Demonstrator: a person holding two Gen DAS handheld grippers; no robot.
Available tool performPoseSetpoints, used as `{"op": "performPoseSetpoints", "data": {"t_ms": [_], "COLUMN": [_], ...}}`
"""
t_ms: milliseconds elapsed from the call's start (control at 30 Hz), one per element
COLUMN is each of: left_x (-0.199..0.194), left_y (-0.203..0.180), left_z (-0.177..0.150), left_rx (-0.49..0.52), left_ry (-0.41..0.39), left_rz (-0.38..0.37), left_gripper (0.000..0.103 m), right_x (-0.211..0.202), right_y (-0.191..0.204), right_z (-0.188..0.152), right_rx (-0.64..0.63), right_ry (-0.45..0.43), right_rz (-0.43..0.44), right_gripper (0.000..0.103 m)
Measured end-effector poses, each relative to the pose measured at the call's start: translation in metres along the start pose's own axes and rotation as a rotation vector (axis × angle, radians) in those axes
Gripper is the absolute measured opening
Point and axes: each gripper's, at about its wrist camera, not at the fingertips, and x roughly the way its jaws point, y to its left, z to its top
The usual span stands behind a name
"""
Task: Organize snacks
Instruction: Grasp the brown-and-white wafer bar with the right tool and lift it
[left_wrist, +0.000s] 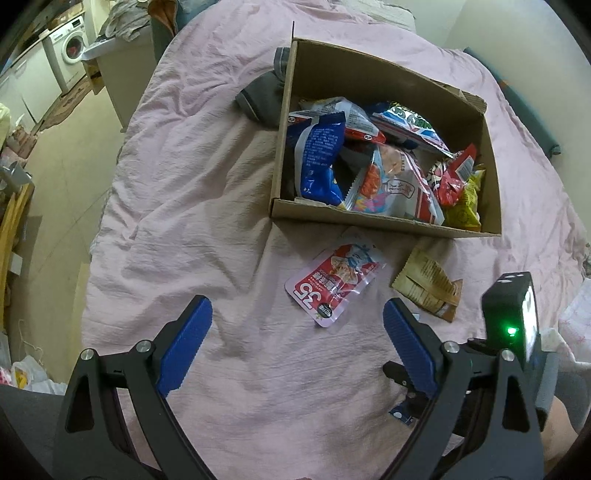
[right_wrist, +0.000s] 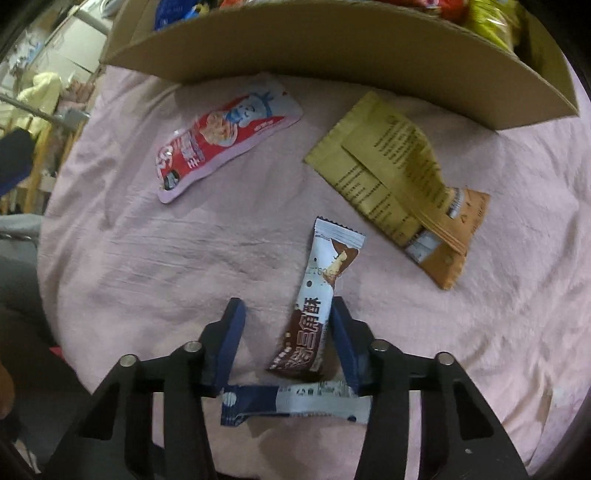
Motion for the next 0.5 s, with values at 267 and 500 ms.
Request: {"op": "performPoseSetpoints", "data": {"t_ms": [267, 500], "left_x": [0.003, 0.003], "left_y": [-0.002, -0.006], "left_z": [-0.001, -0.004], "left_rx": [-0.001, 0.023], "left_ry": [0.006, 0.0], "left_rz": [-0.007, 0.005], "left_gripper": [0.092, 0.092], "right_x": [-0.012, -0.071], "right_y": [0.001, -0.034], "right_z": [-0.004, -0.01], "right_rx": [-0.015, 0.076], "right_ry": [-0.039, -0.206], "right_rz": [0.055, 0.24], "right_gripper": [0.017, 0.017]}}
